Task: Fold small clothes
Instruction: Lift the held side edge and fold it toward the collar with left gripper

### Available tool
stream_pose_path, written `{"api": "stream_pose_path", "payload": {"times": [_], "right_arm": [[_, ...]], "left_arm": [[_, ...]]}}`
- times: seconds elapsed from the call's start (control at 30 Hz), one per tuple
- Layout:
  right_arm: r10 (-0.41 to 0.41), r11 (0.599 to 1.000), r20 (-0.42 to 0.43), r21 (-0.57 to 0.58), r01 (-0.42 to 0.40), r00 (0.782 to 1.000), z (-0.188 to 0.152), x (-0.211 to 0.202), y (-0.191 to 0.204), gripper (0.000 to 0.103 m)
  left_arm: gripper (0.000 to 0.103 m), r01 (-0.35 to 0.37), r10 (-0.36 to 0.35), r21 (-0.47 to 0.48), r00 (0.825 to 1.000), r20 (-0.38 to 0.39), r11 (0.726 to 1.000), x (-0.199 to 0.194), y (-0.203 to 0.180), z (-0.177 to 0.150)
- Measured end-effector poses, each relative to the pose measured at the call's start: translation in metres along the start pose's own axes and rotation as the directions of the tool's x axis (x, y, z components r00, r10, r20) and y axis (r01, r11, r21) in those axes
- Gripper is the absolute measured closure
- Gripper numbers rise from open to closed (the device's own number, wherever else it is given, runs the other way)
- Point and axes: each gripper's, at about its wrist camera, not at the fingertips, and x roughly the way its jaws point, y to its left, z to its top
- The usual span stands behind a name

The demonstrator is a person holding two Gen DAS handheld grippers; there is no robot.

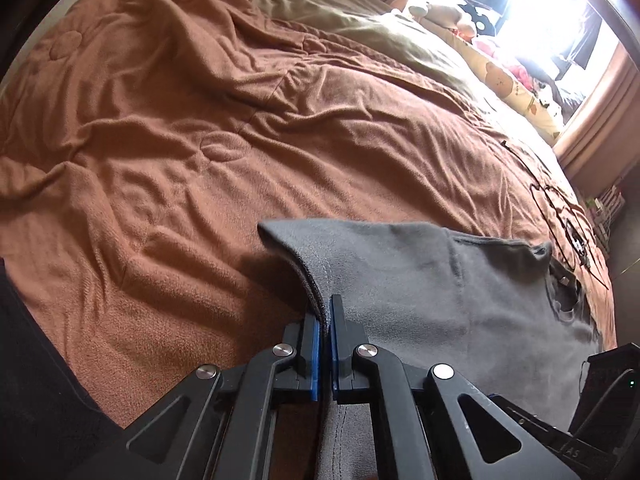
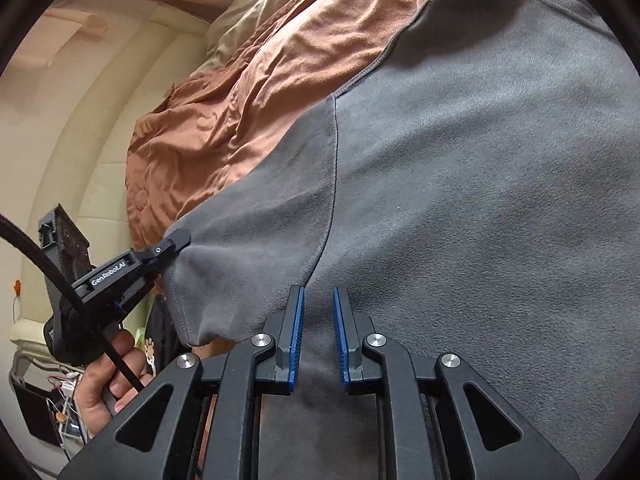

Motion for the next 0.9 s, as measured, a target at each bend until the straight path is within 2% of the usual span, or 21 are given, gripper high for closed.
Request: {"api": "stream_pose_path", "payload": {"times": [0.2,0.4,0.47,0.5,0.53,0.6,0.9], "right_arm": [[0.057,0.996,-0.039,0.072,-0.054,0.998,0.004,0.030,-0.004,0.091],[0.047,0.999,-0.053,-0.007,-0.048,0.997,0.010,0.021,0.012,0.088],[0.009,0.999,-0.035,-0.032,-0.011,0.999,0.008,0.012,0.012,0.070],[-0.003,0.999,-0.015,-0.040,0.003,1.000,0.008,0.006,0.014,0.047],[-0.015,0.999,0.011,-0.044,0.015,1.000,0.007,-0.001,0.013,0.036],[-0.023,0.998,0.054,-0.052,0.026,0.998,0.005,-0.015,0.011,0.036],[-0.003,1.000,0.127,0.026,0.000,0.992,-0.002,-0.061,-0.020,0.036]], "left_arm": [[0.100,0.043,-0.044,0.041,0.999,0.032,0.998,-0.020,-0.027,0.021],[0.100,0.091,-0.095,0.094,0.995,0.041,0.991,-0.039,-0.061,0.027],[0.100,0.108,-0.112,0.112,0.993,0.037,0.988,-0.043,-0.073,0.026],[0.100,0.113,-0.118,0.122,0.992,0.035,0.986,-0.044,-0.078,0.025],[0.100,0.118,-0.123,0.130,0.992,0.033,0.984,-0.045,-0.084,0.024],[0.100,0.130,-0.135,0.145,0.990,0.028,0.981,-0.045,-0.095,0.021],[0.100,0.187,-0.186,0.206,0.982,-0.027,0.960,-0.042,-0.145,-0.001]]}}
